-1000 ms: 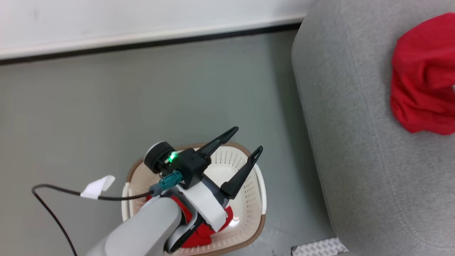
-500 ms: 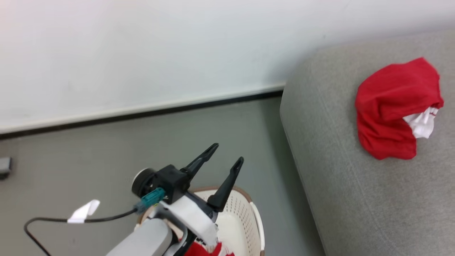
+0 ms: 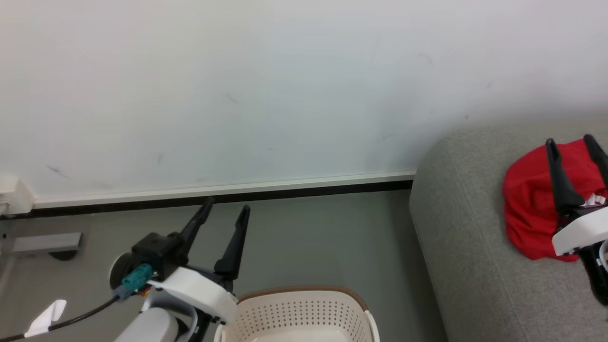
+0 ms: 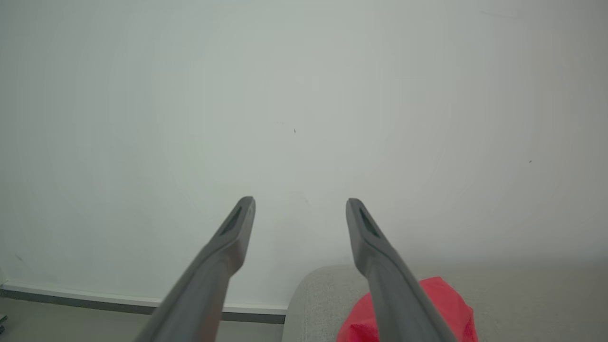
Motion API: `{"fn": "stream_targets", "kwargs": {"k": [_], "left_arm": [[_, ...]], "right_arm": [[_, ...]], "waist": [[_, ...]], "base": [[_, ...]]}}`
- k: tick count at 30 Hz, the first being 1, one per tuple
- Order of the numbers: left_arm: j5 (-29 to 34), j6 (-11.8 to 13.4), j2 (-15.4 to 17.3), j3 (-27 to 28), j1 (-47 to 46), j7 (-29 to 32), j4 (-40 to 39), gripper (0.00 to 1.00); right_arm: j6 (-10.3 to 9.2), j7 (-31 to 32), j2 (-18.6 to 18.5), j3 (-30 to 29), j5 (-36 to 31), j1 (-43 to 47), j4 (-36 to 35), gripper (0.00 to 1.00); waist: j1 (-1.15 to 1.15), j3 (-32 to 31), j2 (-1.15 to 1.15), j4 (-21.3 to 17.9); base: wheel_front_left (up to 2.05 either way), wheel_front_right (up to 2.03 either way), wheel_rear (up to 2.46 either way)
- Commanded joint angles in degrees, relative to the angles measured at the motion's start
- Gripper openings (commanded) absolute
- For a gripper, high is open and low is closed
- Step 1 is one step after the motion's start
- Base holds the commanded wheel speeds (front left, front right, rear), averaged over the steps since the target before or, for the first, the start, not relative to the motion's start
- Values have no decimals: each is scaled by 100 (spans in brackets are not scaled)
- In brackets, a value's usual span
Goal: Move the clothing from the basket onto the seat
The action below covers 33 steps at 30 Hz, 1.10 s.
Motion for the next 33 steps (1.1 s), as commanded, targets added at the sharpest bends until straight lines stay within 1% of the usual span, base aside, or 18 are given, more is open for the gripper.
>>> {"fn": "stream_targets", "kwargs": {"k": [1,4,7,10,15,16,19,24,26,28,33], "left_arm": [[30,60,59,187,203,-1,-21,100],[49,144,96,441,408,-2,-29,100],[121,198,54,686,576,-2,-82,100],[176,161,-6,934,781,-1,-139,100],[314,157,-72,1476,1185,-1,-205,100],[314,157,-72,1476,1185,-1,-205,100],[432,146,-174,1783,1408,-1,-277,100],[738,8,-477,2177,1709,-2,-247,100],[1028,-22,-487,2163,1800,-2,-149,100],[1080,-129,-656,2275,1862,-2,-112,100],[1302,-322,-864,2515,1937,-2,-3,100]], "right_arm": [[-13,-102,130,-54,-6,273,-207,100],[-13,-231,247,-154,-97,553,-472,100],[-13,-369,466,-380,-262,924,-675,100],[-13,-461,713,-668,-490,1266,-825,100],[-13,-533,1172,-918,-939,1849,-1034,100],[-13,-533,1172,-918,-939,1849,-1034,100],[-13,-543,1405,-1087,-1228,2122,-1157,100],[-13,-546,1851,-1421,-1734,2609,-1376,100],[-13,-546,1945,-1439,-1880,2697,-1440,100],[-13,-547,2013,-1435,-1954,2740,-1456,100],[-13,-546,2086,-1427,-2106,2625,-1484,100]], "waist": [[2,-109,0,215],[2,-147,0,377],[2,-190,0,547],[2,-216,0,689],[2,-241,0,818],[2,-241,0,818],[2,-243,0,893],[2,-221,0,962],[2,-216,0,953],[2,-218,0,927],[2,-211,0,838]], "base": [[0,0,0],[0,0,0],[0,0,0],[0,0,0],[0,0,0],[0,0,0],[0,0,0],[0,0,0],[0,0,0],[0,0,0],[0,0,0]]}}
